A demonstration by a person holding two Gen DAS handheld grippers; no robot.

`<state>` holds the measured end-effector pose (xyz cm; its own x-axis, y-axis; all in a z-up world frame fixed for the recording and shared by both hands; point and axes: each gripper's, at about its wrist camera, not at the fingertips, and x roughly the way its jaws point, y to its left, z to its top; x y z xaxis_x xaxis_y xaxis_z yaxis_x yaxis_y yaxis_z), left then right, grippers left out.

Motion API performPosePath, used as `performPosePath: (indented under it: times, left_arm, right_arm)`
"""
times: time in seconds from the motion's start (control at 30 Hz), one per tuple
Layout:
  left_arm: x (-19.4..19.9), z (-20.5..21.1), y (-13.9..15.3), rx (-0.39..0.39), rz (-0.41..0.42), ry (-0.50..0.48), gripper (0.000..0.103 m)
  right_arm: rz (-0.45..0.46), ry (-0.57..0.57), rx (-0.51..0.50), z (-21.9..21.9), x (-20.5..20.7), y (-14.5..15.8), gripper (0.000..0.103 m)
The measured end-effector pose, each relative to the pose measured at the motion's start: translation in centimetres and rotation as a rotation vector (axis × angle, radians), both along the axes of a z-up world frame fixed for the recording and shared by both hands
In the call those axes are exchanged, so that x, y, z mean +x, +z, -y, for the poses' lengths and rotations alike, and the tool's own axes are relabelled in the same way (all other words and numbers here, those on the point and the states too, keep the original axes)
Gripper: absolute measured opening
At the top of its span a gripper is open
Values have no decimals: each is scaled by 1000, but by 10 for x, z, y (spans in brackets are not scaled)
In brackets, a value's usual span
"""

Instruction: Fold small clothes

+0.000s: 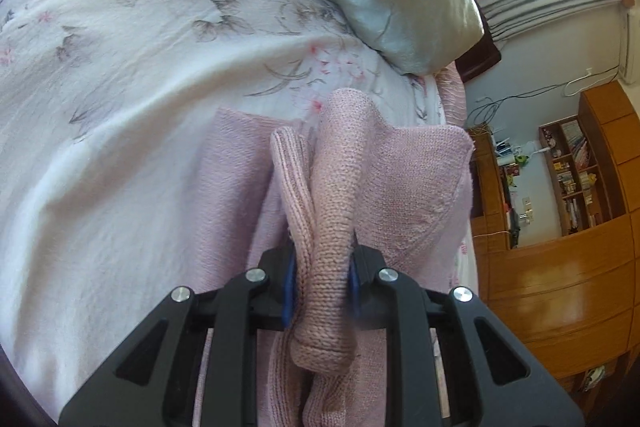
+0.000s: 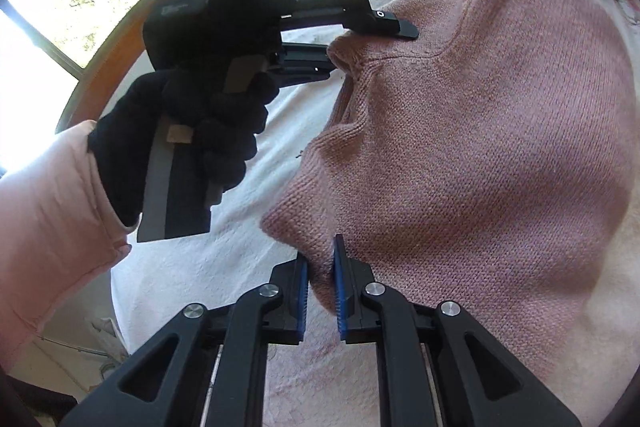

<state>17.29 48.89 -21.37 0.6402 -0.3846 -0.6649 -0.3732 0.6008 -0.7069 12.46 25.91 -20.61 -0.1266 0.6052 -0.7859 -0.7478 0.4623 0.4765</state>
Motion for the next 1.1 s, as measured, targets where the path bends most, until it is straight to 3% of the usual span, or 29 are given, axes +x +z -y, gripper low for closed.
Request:
performPosePath:
  times: [0.13, 0.27, 0.33, 0.43, 0.5, 0.57, 0.67, 0.73, 0.77, 0.8, 0.87, 1.0, 1.1]
  left_arm:
    - [-3, -3, -17, 15, -17, 23, 22]
    - [-12, -9, -15, 21, -23, 45, 32]
    - [-20, -15, -4, 42, -24, 61, 33]
    - [-26, -21, 26, 127, 34, 65, 39]
    - [-18, -19, 41, 153, 59, 39, 52]
    - [-2, -11, 45, 185, 46, 4, 58]
    - [20, -1, 33, 213, -39, -17, 67]
    - [30, 7, 22, 191, -75, -11, 64]
    - [32, 10, 18, 190, -82, -9, 55]
    - [34, 13, 15, 209, -97, -9, 36]
    - [30, 14, 15, 234, -96, -8, 13]
    - [16, 1, 0, 224, -141, 47, 11]
    - [14, -3, -10, 198, -170, 71, 14]
  right_arm:
    - [-23, -21, -40, -6, 1, -25, 16]
    - [-64, -21, -15, 5, 6, -30, 26]
    - [-93, 0, 3, 17, 6, -21, 37]
    - [-56, -4, 78, 47, 13, 14, 42]
    - [-22, -69, 110, 68, 29, 33, 50]
    - [16, -151, 100, 81, 53, 44, 51]
    - [32, -223, 98, 87, 88, 48, 51]
    - [28, -240, 89, 85, 103, 45, 51]
    - [35, -242, 61, 78, 107, 39, 51]
    - [36, -241, 37, 74, 110, 31, 50]
    - [18, -262, 19, 68, 113, 25, 50]
    - [-61, -295, 32, 73, 122, 14, 46]
    - [-30, -283, 6, 66, 123, 8, 43]
